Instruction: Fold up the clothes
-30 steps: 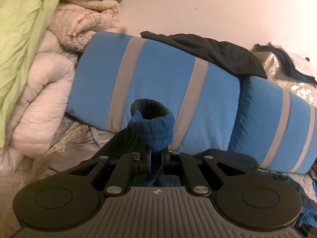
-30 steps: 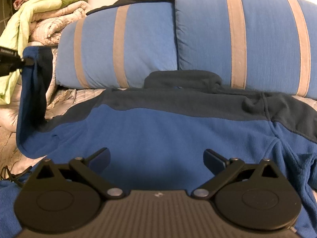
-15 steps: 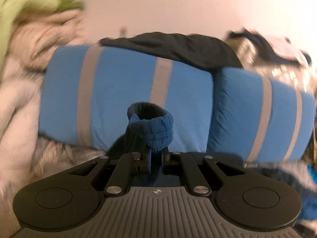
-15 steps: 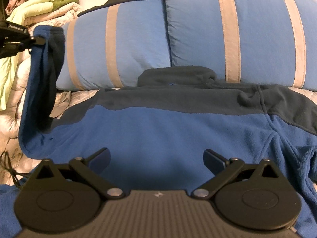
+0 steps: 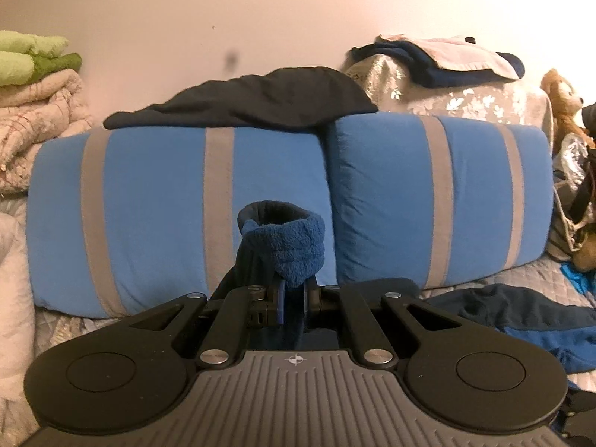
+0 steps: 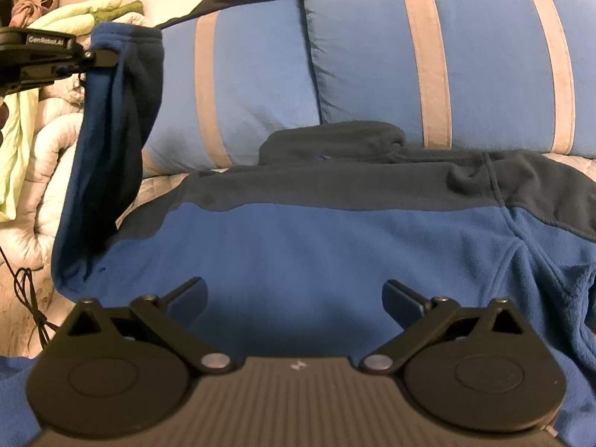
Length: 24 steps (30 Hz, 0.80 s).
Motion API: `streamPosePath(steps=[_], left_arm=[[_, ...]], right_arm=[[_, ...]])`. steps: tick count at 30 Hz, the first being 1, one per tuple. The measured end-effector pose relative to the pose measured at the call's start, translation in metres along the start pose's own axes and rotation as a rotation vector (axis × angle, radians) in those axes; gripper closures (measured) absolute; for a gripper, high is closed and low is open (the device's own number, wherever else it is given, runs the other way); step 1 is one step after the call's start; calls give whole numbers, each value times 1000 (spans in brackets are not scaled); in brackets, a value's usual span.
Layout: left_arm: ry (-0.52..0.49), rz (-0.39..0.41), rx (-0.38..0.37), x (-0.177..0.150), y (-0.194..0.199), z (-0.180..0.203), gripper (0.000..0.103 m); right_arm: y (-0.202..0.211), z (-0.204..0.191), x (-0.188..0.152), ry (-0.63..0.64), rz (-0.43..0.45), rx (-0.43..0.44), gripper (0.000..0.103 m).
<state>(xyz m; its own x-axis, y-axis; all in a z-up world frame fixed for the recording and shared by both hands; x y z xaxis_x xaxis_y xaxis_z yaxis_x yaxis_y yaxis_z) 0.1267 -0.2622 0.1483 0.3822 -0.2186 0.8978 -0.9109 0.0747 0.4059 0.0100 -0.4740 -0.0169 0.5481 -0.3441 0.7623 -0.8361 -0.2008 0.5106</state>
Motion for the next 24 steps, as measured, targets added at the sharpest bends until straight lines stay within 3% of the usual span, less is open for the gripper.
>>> streamPosePath(steps=[13, 17, 20, 21, 22, 24], left_arm=[[-94, -51, -89, -17, -11, 61, 94], [-177, -85, -151, -31, -17, 89, 90], [-264, -114, -218, -49, -22, 109, 54], [-283, -116, -232, -54, -23, 113, 36], [-289, -114, -237, -57, -22, 115, 27], [-293, -121, -245, -63, -20, 115, 27]], right_arm=[[-2, 13, -1, -53, -19, -40, 0], [-2, 13, 0, -48, -10, -47, 0], [-2, 13, 0, -42, -8, -54, 0], [-1, 14, 0, -40, -7, -57, 0], [-1, 14, 0, -41, -8, -60, 0], [-1, 13, 0, -44, -6, -59, 0]])
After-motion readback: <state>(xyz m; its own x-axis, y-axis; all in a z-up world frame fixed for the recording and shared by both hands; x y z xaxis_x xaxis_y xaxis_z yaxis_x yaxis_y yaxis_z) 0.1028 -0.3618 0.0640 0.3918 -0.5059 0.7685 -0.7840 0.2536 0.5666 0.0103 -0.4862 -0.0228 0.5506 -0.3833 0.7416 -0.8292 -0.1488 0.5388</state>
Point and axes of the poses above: each gripper's, at about its wrist camera, not at the fingertips, and y roughly against the way its jaws point, z to its right, x to its top, the point moved 7 cm from there along -y, roughly the way its jaws point, and after that the axes turned 11 degrees about x, right-handed, at the moved point
